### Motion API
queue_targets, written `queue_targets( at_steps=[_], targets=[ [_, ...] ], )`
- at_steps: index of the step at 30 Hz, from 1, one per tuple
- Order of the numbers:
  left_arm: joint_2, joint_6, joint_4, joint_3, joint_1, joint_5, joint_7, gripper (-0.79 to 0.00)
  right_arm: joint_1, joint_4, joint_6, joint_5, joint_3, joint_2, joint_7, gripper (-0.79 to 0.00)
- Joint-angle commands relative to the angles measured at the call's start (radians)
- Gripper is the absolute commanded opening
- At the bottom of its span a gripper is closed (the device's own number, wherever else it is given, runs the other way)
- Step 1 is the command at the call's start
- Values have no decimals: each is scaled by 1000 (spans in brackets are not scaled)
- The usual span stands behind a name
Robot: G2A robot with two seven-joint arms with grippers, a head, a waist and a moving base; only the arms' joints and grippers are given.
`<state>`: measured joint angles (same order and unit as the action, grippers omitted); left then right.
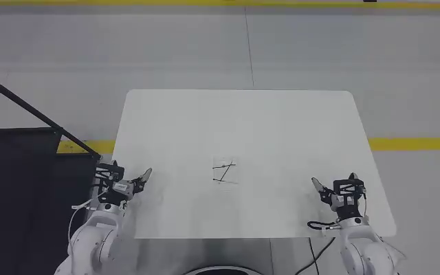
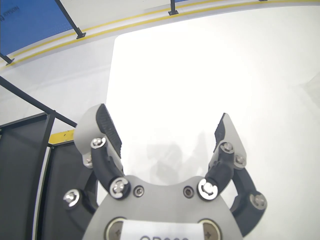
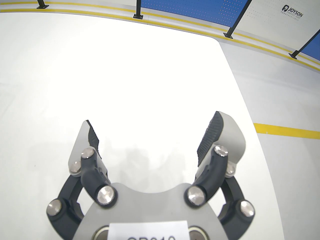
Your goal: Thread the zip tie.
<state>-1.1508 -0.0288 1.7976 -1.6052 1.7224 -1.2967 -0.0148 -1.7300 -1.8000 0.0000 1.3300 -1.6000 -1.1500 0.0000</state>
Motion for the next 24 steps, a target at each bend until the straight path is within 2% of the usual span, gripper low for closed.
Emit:
queue_targets(
  at_steps=[1, 7, 13, 18, 24],
  targets=[
    [0, -45, 3, -9, -7, 47, -25, 0, 0, 0, 0, 0, 0, 0, 0, 0],
    [8, -233, 7, -51, -61, 285, -226, 0, 0, 0, 0, 0, 0, 0, 0, 0],
    [14, -338, -4, -54, -116, 461, -379, 0, 0, 0, 0, 0, 0, 0, 0, 0],
    [17, -373, -21, -50, -159, 667, -521, 0, 0, 0, 0, 0, 0, 0, 0, 0],
    [25, -340, -32, -40, -215, 889, -726, 0, 0, 0, 0, 0, 0, 0, 0, 0]
  ],
)
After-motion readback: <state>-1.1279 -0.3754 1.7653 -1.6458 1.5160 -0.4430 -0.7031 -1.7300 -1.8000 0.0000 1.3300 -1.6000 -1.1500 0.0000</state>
